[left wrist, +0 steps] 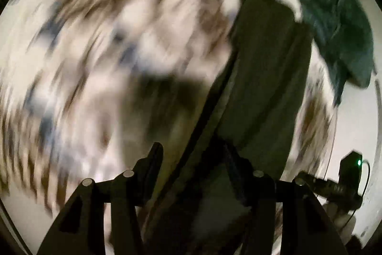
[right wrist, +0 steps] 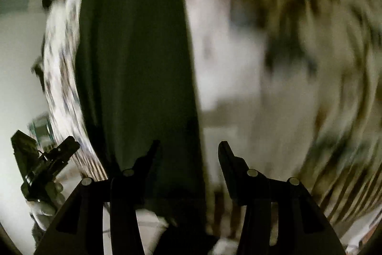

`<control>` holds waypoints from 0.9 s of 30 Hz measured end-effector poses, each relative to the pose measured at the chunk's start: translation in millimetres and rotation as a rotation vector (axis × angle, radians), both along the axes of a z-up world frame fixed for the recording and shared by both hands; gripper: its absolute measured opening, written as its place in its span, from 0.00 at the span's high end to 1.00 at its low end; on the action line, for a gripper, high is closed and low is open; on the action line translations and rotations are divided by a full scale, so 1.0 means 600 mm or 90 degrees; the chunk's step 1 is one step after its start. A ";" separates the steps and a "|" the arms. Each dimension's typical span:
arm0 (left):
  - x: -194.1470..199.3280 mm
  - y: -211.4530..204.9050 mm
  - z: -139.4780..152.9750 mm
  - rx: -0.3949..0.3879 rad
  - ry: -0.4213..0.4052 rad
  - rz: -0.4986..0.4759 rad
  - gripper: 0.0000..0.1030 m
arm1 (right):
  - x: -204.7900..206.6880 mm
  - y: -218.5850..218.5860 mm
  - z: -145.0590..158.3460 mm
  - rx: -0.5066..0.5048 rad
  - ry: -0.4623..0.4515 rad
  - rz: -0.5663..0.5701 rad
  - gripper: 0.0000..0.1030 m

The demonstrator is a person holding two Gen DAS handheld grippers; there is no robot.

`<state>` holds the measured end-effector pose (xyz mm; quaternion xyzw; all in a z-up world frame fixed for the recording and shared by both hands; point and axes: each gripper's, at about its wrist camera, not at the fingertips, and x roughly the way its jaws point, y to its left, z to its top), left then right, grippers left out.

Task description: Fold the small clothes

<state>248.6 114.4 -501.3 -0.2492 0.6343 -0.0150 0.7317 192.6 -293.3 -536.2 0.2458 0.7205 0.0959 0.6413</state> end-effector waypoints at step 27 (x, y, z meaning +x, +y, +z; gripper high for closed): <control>0.473 -0.037 -0.081 0.050 -0.124 -0.190 0.92 | 0.488 -0.149 -0.019 -0.048 -0.098 -0.212 0.99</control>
